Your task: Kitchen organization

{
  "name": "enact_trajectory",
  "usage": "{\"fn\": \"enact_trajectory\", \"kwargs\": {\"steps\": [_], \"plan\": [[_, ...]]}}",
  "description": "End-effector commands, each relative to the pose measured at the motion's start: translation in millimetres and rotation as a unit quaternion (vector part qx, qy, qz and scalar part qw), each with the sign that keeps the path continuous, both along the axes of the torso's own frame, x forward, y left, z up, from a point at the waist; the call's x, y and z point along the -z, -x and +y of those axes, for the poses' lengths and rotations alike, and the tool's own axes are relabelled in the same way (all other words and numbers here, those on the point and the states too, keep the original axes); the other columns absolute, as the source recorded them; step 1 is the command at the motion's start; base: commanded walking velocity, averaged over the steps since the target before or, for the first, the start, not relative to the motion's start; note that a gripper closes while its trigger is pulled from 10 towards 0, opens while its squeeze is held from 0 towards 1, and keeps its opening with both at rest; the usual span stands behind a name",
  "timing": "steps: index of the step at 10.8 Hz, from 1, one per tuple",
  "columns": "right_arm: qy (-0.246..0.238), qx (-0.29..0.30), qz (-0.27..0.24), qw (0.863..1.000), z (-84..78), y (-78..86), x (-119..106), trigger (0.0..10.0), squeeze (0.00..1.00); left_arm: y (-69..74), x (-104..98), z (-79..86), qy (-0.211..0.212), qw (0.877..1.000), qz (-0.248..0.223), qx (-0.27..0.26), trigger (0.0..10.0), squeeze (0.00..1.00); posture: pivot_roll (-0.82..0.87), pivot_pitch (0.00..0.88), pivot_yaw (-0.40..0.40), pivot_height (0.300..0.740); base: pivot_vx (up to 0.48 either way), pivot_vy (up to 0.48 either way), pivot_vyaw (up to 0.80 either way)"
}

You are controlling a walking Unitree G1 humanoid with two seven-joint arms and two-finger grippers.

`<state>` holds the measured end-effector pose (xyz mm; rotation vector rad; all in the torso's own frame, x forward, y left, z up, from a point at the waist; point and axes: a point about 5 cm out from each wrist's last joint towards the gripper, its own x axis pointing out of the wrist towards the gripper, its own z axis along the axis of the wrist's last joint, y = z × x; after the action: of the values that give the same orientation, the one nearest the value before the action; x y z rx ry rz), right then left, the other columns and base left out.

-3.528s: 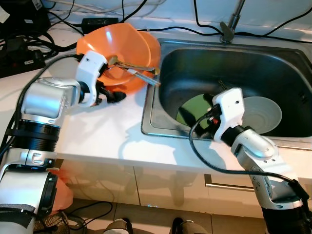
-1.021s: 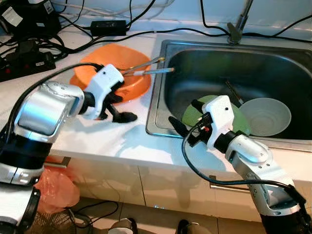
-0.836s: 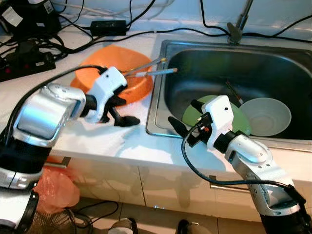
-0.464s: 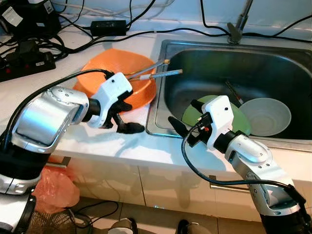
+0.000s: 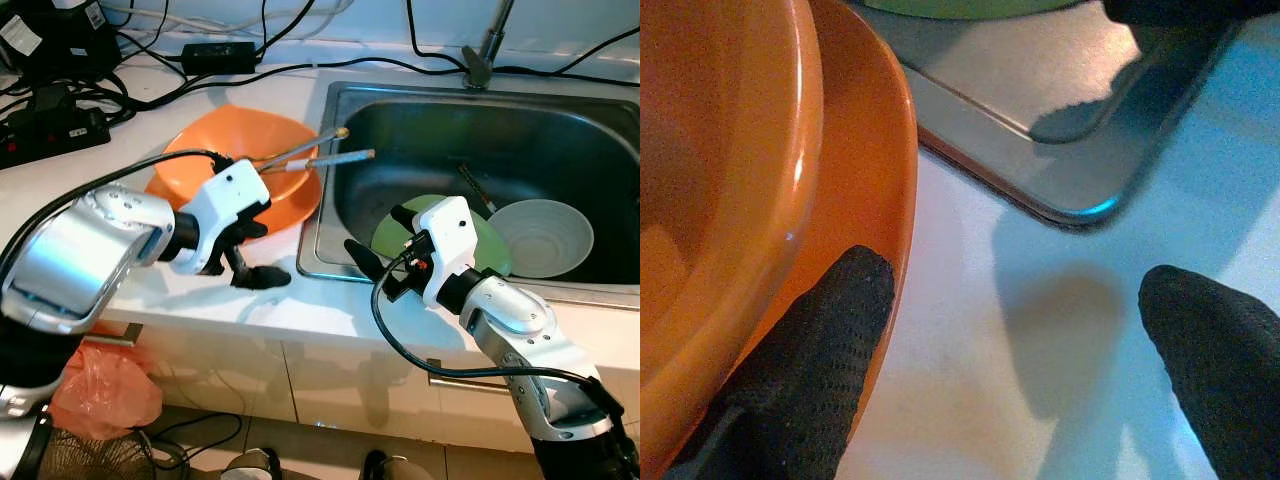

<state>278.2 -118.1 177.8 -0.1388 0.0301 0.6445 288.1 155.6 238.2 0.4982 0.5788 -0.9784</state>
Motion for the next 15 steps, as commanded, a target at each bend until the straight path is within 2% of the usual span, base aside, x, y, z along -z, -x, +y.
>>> {"fn": "enact_trajectory", "kwargs": {"steps": [1,5,7,8,10,11,12,13,15], "plan": [[0.002,-0.007,-0.008,1.0,2.0,-1.6,-2.4,10.0,0.0,9.7,13.6,-1.1,0.0,0.998,0.054,0.018,10.0,0.0,0.12,0.126,0.017,0.74,0.0,0.0,0.0],[0.001,-0.009,-0.008,1.0,3.4,-3.0,-1.6,10.0,0.0,18.4,14.2,3.5,-0.005,0.998,0.062,0.02,10.0,0.0,0.13,0.125,0.016,0.74,0.0,0.0,0.0],[0.002,-0.01,-0.009,1.0,4.2,-4.4,-1.1,10.0,0.0,13.7,14.8,5.7,-0.004,0.999,0.047,0.004,10.0,0.0,0.13,0.12,0.014,0.74,0.0,0.0,0.0],[0.002,-0.008,-0.01,1.0,3.9,-5.2,-1.4,10.0,0.0,4.9,11.3,5.8,0.006,1.0,0.018,-0.015,10.0,0.0,0.13,0.117,0.014,0.74,0.0,0.0,0.0],[0.003,-0.007,-0.012,1.0,3.0,-7.2,-1.4,10.0,0.0,0.3,-1.0,5.1,0.025,0.999,-0.007,-0.02,10.0,0.0,0.13,0.108,0.013,0.74,0.0,0.0,0.0],[0.004,-0.006,-0.013,1.0,2.7,-8.3,-1.2,10.0,0.0,-5.9,-8.6,6.1,0.034,0.998,-0.037,-0.027,10.0,0.0,0.13,0.102,0.014,0.74,0.0,0.0,0.0],[0.004,-0.005,-0.014,1.0,2.7,-9.3,-1.1,10.0,0.0,-12.4,-18.0,4.8,0.06,0.996,-0.061,-0.035,10.0,0.0,0.13,0.099,0.013,0.74,0.0,0.0,0.0],[0.004,-0.007,-0.015,1.0,3.9,-9.6,-0.9,10.0,0.0,-12.4,-23.8,2.0,0.08,0.995,-0.059,-0.032,10.0,0.0,0.13,0.095,0.012,0.74,0.0,0.0,0.0],[0.005,-0.01,-0.017,1.0,5.0,-11.4,-0.9,10.0,0.0,-4.7,-25.4,-2.4,0.091,0.995,-0.037,-0.003,10.0,0.0,0.13,0.087,0.009,0.74,0.0,0.0,0.0]]}}
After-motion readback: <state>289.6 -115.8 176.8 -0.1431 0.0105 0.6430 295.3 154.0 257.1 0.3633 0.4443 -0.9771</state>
